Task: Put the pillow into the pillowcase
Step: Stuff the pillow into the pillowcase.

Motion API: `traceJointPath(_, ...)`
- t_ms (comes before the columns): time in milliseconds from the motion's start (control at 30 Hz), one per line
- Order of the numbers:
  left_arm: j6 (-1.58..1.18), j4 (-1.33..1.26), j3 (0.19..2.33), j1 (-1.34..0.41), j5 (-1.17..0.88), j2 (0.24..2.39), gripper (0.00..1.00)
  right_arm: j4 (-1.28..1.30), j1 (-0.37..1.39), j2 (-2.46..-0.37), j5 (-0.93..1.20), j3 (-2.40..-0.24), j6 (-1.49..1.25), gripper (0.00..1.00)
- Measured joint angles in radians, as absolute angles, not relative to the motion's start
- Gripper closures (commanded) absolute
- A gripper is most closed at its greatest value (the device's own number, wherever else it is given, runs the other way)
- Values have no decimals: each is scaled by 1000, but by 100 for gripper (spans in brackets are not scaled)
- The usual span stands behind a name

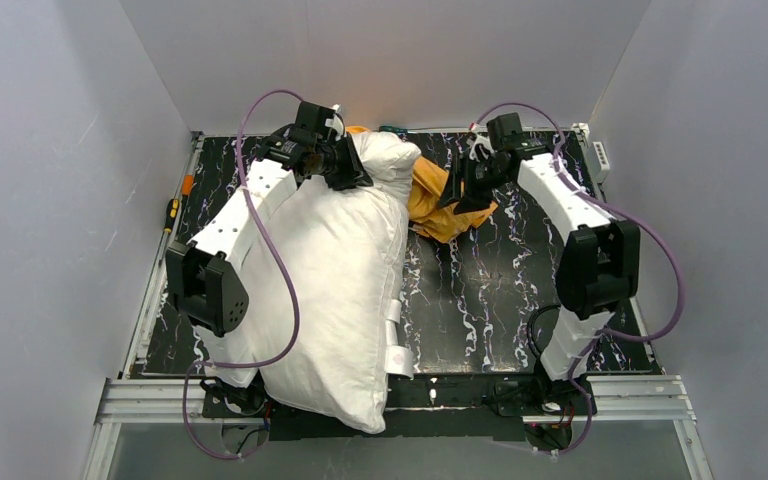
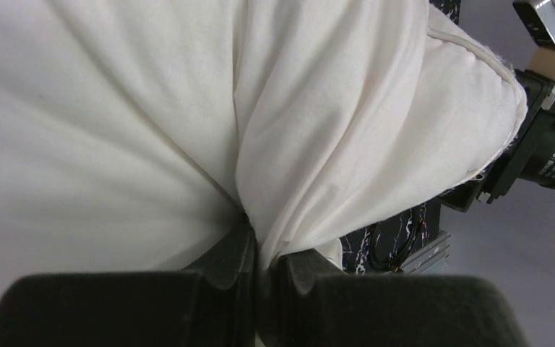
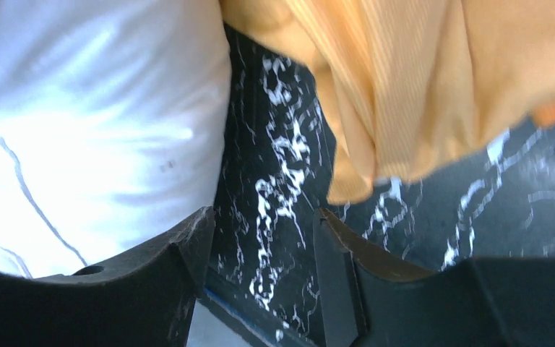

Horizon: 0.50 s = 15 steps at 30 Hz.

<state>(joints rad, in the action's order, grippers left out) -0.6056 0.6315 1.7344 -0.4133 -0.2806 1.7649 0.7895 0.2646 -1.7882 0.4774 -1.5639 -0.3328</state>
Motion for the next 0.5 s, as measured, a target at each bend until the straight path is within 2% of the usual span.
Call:
traceJointPath(167,-605,627,1728,-411,-299,1759,100,747,312,-1932,473,-1715,-333,43)
traceJointPath(500,-605,626,1728,-408,-315,1756,100,645,383,-2108,359,-1853,-324,41)
